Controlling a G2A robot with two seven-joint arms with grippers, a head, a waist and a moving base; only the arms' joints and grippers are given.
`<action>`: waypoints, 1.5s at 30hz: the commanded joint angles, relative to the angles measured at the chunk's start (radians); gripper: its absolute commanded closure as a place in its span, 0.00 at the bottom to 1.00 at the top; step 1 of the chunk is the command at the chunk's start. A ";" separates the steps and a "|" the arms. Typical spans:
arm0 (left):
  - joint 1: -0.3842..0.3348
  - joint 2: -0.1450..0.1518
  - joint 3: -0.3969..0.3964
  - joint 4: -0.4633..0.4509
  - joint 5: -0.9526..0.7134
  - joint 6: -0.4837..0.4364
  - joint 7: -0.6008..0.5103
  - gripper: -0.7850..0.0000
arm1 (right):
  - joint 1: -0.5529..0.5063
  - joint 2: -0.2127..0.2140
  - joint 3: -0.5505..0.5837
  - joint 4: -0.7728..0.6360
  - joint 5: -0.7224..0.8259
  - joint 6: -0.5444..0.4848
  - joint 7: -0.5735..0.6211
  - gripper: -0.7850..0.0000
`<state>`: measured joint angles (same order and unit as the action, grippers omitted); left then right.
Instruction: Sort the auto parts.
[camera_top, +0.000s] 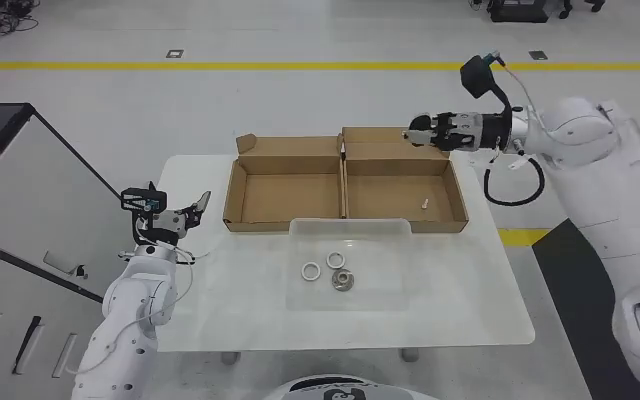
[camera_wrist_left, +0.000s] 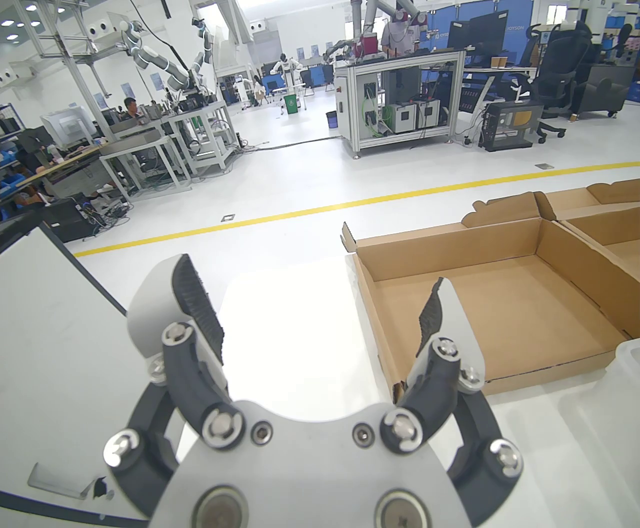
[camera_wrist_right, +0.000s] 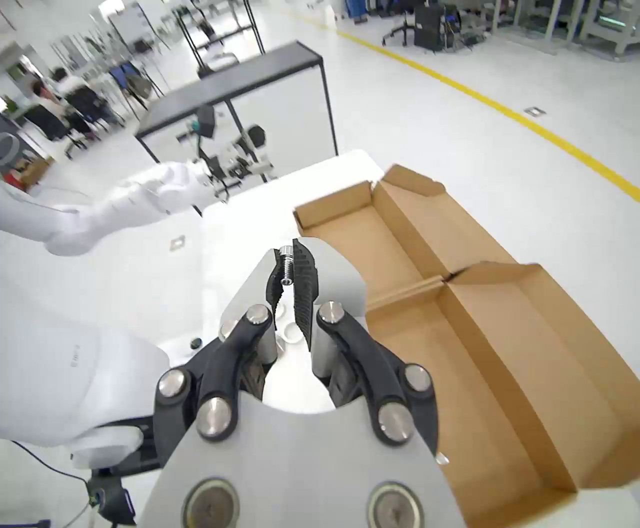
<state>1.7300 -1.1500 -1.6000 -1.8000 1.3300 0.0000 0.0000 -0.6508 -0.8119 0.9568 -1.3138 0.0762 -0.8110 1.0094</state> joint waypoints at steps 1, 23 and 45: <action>0.000 0.000 0.000 0.000 0.000 0.000 0.000 0.00 | 0.040 0.000 -0.055 0.027 -0.076 -0.010 -0.010 1.00; 0.000 0.000 0.000 0.000 0.000 0.000 0.000 0.00 | 0.425 -0.168 -0.624 0.252 -0.483 -0.007 -0.007 1.00; 0.000 0.000 0.000 0.000 0.000 0.000 0.000 0.00 | 0.401 -0.379 -0.787 0.493 -0.565 0.047 0.047 1.00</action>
<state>1.7300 -1.1500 -1.6000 -1.8000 1.3300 0.0000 0.0000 -0.2429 -1.1866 0.1700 -0.8199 -0.4800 -0.7707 1.0496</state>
